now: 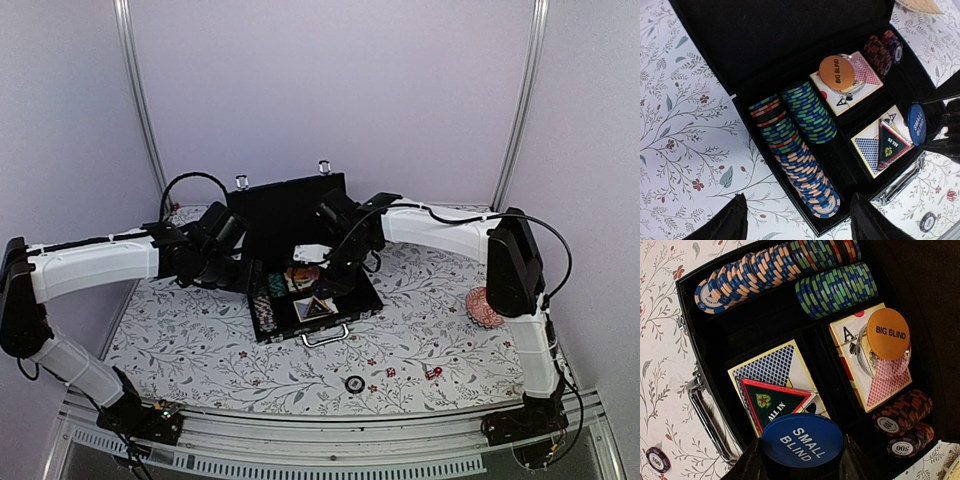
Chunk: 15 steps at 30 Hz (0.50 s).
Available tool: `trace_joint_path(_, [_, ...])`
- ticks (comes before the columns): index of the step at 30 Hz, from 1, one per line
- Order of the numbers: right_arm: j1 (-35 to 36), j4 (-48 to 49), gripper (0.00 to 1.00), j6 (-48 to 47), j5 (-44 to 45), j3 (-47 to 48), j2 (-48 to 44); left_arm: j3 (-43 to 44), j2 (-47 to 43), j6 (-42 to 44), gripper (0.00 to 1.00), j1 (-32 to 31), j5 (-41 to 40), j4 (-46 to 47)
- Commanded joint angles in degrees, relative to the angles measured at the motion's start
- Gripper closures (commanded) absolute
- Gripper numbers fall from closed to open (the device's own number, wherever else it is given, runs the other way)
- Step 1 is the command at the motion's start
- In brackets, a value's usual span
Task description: Pack up texas hold em set
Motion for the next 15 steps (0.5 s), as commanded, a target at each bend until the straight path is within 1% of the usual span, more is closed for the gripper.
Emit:
trace_joint_path(1, [0.8,0.1,0.56,-0.6,-1.7,3.2,3.5,-1.8,-2.4,-1.4,0.29,1.1,-0.8,-1.1])
trace_joint_path(15, [1.3,0.5,0.55,-0.8,-3.6,4.2,6.6,-2.0,-3.0,-0.9,0.29,1.5,-0.6,-1.2])
